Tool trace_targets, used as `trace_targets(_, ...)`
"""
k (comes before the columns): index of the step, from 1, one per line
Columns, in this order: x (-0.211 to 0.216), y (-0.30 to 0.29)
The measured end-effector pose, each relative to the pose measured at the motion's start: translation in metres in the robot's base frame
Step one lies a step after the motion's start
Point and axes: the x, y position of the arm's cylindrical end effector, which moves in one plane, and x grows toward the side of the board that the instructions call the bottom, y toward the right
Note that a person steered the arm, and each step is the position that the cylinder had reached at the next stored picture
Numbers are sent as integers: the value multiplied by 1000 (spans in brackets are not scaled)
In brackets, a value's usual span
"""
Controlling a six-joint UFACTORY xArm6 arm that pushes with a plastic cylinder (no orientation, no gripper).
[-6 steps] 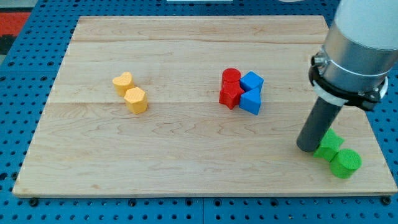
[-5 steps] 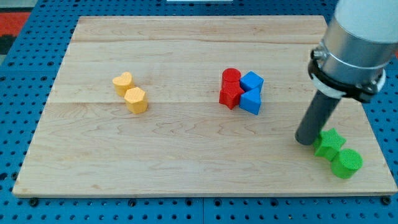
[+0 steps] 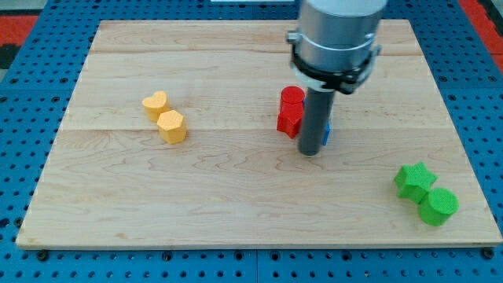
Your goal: Separate the red and blue blocks from each other
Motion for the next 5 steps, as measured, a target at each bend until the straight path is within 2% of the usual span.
trace_targets(1,-1,-27)
trace_targets(2,-24,-22)
trace_targets(3,-62,11)
trace_targets(5,-158,29)
